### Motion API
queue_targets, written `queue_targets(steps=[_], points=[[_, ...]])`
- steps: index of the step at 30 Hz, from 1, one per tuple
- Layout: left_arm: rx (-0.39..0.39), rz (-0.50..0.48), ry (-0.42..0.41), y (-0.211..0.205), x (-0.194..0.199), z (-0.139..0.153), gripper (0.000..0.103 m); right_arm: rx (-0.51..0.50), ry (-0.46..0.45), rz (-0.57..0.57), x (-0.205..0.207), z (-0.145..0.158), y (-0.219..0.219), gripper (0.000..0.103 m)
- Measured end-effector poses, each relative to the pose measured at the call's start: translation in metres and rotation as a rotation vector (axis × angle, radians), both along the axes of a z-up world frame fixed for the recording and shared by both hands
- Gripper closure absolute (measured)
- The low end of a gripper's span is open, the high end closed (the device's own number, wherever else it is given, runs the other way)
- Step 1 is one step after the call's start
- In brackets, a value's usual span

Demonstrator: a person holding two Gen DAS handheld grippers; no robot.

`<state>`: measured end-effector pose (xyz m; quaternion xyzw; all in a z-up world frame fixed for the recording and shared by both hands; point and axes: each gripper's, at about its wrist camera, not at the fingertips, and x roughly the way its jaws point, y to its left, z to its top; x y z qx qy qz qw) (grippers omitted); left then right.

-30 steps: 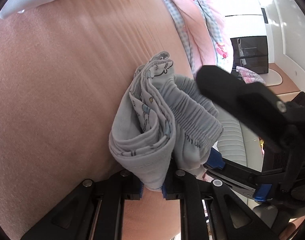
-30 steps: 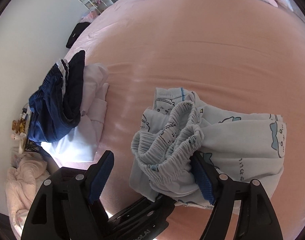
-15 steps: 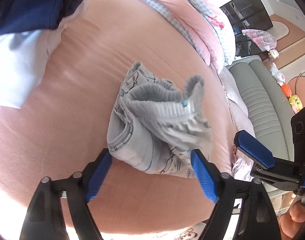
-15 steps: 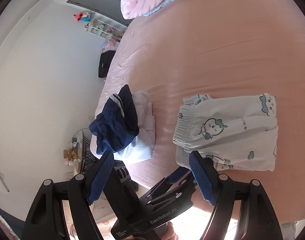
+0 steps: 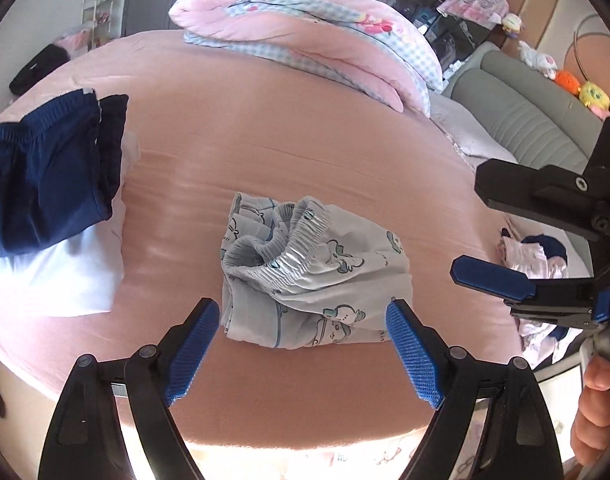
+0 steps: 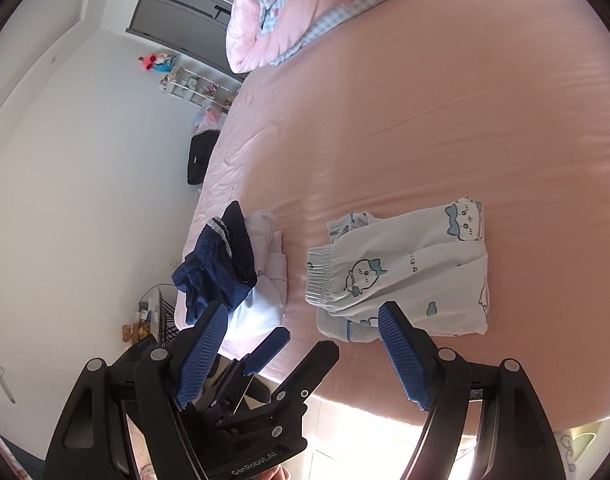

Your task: Fold clothes

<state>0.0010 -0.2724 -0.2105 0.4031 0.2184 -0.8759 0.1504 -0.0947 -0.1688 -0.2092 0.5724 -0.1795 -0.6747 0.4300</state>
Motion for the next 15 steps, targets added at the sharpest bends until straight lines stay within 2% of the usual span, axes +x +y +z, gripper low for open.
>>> queue_targets(steps=[3,7,12,15], points=[[-0.034,-0.017,-0.038,0.001,-0.003,0.000,0.017,0.024,0.003,-0.025,-0.005,-0.006,0.010,0.025],[-0.015,0.029,-0.067,-0.014,-0.008,-0.001,0.017,0.046,0.011,-0.072,-0.016,-0.015,0.025,0.025],[0.056,0.071,-0.040,-0.036,-0.013,0.004,0.017,0.159,0.025,-0.135,-0.035,-0.036,0.042,0.025],[0.088,0.053,-0.060,-0.041,-0.026,-0.001,0.017,0.173,0.017,-0.151,-0.044,-0.048,0.049,0.025]])
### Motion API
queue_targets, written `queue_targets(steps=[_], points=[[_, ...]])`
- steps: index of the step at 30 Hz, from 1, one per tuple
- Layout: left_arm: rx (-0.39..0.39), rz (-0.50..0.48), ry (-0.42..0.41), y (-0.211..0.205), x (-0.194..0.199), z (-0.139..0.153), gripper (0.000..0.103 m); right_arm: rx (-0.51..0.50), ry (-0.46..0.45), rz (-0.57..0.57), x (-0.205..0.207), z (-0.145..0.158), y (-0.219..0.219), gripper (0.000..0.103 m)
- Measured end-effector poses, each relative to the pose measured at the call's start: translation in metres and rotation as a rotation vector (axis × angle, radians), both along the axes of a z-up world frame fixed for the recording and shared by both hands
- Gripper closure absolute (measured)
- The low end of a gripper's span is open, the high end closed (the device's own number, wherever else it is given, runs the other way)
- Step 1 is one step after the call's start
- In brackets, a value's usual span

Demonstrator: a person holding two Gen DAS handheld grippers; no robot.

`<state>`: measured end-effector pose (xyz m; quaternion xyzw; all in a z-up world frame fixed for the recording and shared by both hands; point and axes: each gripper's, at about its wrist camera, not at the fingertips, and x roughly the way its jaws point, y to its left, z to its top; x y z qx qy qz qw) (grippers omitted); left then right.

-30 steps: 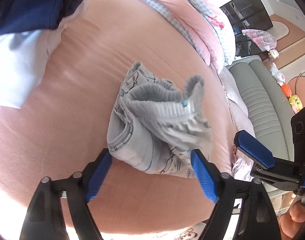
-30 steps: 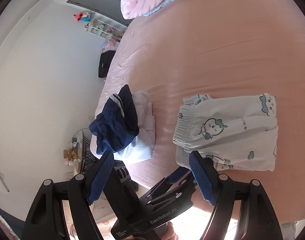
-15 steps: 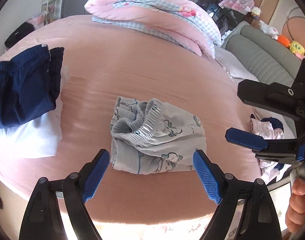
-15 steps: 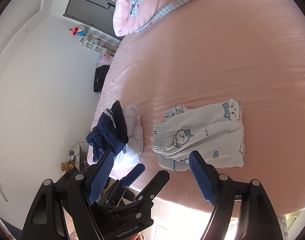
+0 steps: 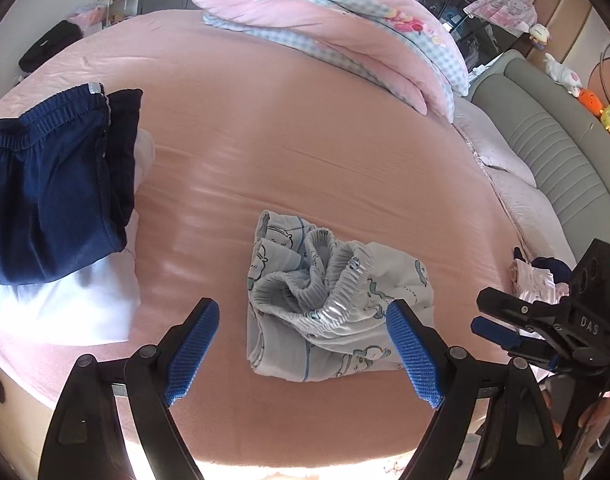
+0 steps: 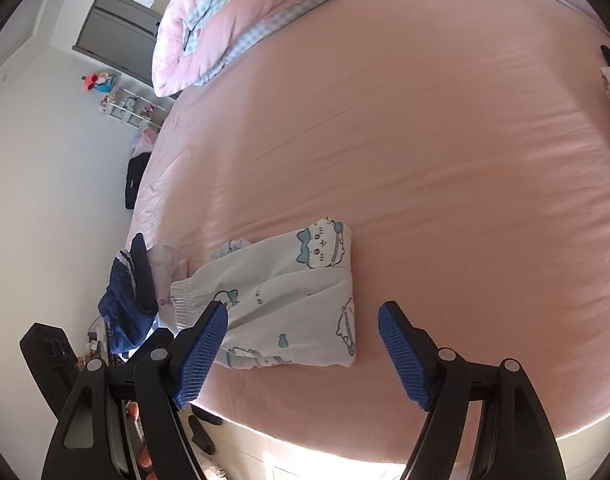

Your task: Fold clothes

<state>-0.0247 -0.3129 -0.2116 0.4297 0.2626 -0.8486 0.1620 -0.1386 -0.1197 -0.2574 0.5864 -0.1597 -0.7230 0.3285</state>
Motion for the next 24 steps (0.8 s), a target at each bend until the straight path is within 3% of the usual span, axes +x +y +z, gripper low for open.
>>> queue_targets(steps=[7,13,18,22,24], points=[[-0.008,-0.019,-0.095,-0.005,-0.030,-0.022,0.017,-0.002,-0.043,-0.009,-0.010,-0.023,0.001,0.025],[0.139,0.064,-0.087,-0.024,-0.028,-0.045,0.017,0.083,-0.013,0.055,-0.010,-0.031,-0.016,0.025],[0.116,0.099,-0.118,-0.031,-0.026,-0.058,0.012,0.081,-0.023,0.083,-0.011,-0.041,-0.026,0.025],[0.134,0.140,-0.096,-0.040,-0.021,-0.065,0.007,0.093,-0.015,0.115,-0.017,-0.047,-0.036,0.025],[0.107,0.141,-0.090,-0.041,-0.020,-0.066,0.006,0.097,-0.023,0.127,-0.020,-0.052,-0.038,0.025]])
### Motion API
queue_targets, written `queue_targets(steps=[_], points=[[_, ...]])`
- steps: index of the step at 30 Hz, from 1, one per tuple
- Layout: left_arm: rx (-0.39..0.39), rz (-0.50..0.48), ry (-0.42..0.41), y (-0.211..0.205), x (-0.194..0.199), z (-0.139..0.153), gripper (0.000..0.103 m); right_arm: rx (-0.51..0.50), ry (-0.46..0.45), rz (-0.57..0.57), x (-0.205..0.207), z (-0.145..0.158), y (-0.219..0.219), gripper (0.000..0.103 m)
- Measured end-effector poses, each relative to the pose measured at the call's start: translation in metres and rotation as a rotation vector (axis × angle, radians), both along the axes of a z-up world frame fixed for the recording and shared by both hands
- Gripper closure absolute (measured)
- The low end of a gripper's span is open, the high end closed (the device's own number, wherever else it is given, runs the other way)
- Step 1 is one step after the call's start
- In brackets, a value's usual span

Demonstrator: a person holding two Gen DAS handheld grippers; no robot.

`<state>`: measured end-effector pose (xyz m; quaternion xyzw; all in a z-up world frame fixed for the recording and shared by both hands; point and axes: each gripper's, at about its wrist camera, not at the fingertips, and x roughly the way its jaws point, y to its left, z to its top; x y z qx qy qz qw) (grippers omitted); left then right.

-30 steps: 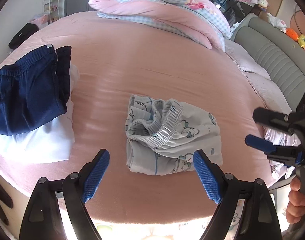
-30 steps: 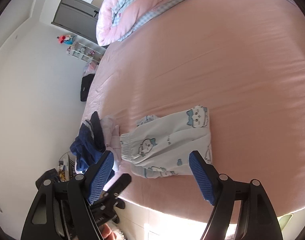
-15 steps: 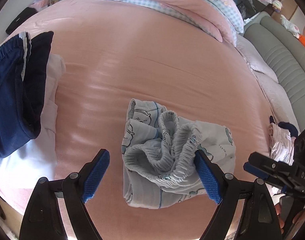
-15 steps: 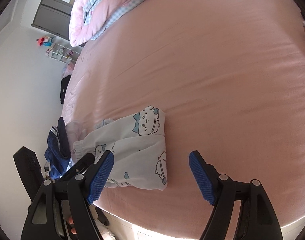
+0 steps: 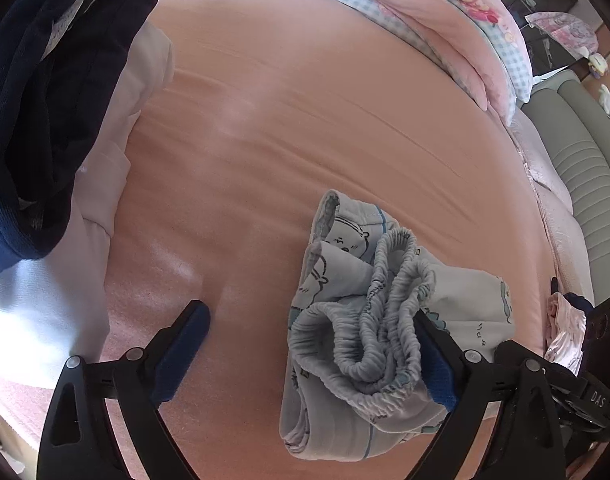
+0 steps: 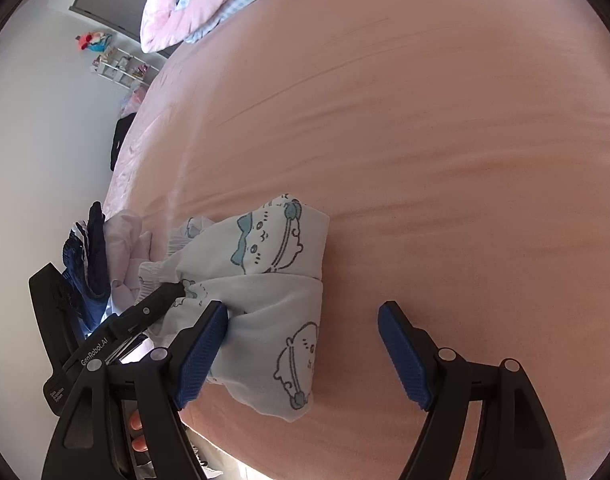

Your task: Fold clothes

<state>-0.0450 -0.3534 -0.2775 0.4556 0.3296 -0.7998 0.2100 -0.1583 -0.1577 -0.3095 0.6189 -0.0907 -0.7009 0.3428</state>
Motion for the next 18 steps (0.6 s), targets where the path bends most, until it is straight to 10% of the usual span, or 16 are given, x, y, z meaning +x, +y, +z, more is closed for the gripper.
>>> queue_targets(steps=[8,18], points=[[0.040,0.004,0.004,-0.003,0.005,0.002,0.004,-0.213,-0.058,-0.051,-0.001,-0.014,0.018,0.025],[0.376,0.084,0.182,-0.016,0.037,0.004,0.004,-0.452,-0.209,-0.128,0.002,-0.029,0.036,0.025]])
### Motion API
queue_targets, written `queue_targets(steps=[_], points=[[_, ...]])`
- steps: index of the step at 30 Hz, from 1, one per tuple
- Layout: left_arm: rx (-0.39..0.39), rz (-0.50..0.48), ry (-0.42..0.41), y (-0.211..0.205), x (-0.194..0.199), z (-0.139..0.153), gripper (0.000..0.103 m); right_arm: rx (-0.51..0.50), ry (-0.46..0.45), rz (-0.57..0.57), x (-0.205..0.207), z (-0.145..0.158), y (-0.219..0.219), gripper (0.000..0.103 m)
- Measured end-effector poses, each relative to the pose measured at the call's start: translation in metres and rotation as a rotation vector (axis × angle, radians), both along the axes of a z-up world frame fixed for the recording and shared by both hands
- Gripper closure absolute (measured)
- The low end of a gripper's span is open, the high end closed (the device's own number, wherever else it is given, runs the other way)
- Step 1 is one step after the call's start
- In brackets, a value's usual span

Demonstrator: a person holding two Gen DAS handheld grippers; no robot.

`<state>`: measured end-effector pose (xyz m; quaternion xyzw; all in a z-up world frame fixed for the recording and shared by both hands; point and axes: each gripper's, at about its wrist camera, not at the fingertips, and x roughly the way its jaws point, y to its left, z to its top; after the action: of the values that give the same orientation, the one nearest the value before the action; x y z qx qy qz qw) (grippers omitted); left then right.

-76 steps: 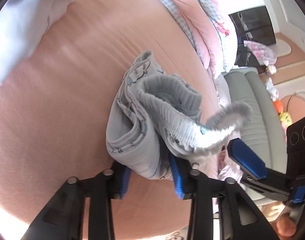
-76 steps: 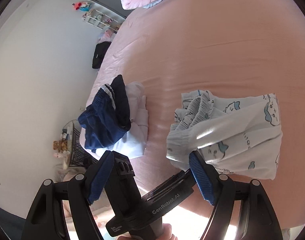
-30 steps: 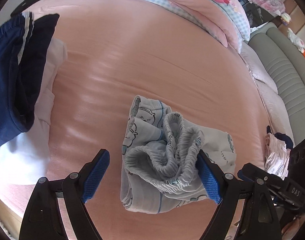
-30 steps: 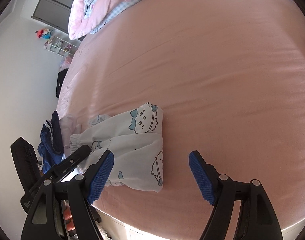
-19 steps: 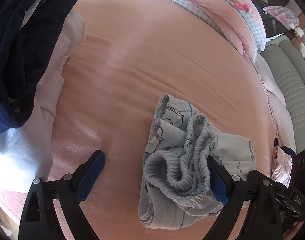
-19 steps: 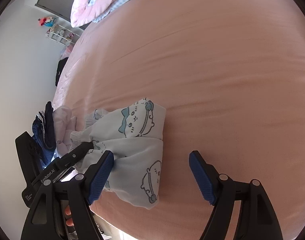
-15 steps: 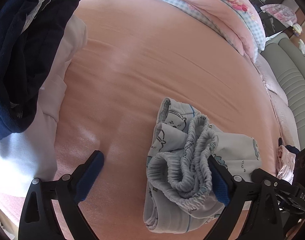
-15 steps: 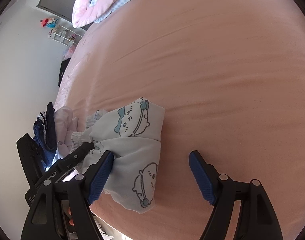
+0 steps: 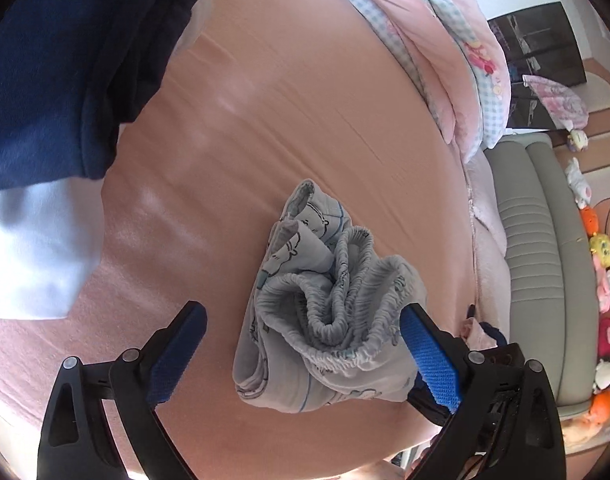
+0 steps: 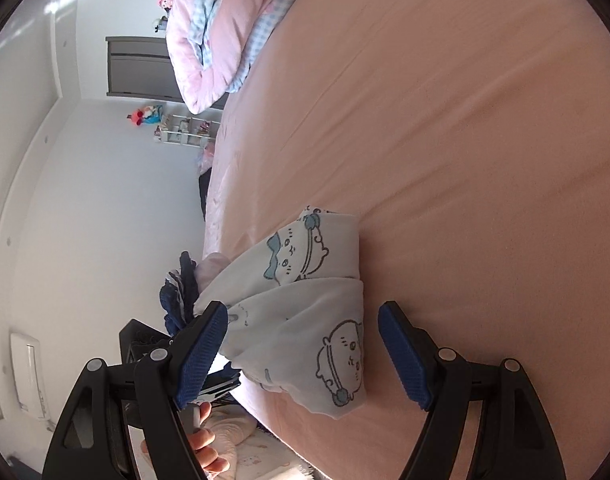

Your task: Fold clothes

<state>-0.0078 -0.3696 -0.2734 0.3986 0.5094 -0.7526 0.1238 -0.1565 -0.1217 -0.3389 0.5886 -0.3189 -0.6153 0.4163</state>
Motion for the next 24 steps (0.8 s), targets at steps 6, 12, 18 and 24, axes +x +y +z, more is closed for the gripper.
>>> queue_targets(steps=[6,12,18,24], points=[[0.219,0.026,0.140,-0.005,0.000,-0.019,0.004,-0.052,-0.077,0.022,0.008,-0.003,-0.005,0.025],[0.278,0.013,0.186,-0.005,-0.006,-0.027,0.004,-0.065,-0.129,0.002,0.003,-0.009,-0.005,0.025],[0.226,-0.027,0.170,-0.002,0.014,-0.019,0.004,-0.038,-0.127,-0.009,0.005,-0.009,-0.003,0.025],[0.239,-0.031,0.183,0.006,0.025,-0.024,0.004,-0.002,-0.136,-0.039,0.014,-0.009,0.004,0.025]])
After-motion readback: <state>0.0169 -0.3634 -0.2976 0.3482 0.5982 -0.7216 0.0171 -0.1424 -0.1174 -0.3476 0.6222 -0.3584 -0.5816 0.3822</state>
